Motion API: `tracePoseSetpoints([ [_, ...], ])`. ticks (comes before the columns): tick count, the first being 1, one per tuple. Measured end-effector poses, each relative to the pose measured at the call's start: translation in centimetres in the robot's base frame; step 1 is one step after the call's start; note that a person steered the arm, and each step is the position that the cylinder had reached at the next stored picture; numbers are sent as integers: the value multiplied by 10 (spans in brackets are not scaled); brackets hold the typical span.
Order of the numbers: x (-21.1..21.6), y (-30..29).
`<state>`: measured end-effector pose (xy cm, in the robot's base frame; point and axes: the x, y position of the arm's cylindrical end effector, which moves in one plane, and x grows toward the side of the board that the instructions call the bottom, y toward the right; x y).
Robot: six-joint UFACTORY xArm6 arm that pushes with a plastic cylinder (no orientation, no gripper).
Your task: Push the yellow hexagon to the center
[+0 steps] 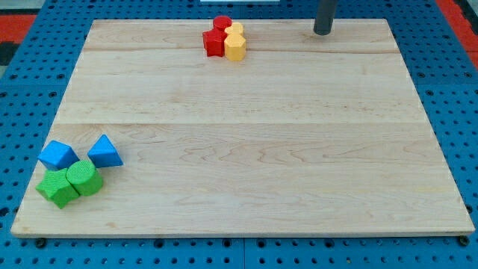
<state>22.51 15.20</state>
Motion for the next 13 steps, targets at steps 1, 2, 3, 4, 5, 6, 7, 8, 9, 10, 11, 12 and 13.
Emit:
tracePoseSetpoints([
  [1, 0, 0],
  [2, -8, -18],
  [3, -15, -29],
  [4, -15, -29],
  [5, -15, -33],
  [6, -15, -45],
  [7, -14, -52],
  [8, -12, -68],
  [9, -11, -88],
  [10, -11, -117],
  [11, -11, -145],
  [12, 3, -164],
  [13, 28, -165],
])
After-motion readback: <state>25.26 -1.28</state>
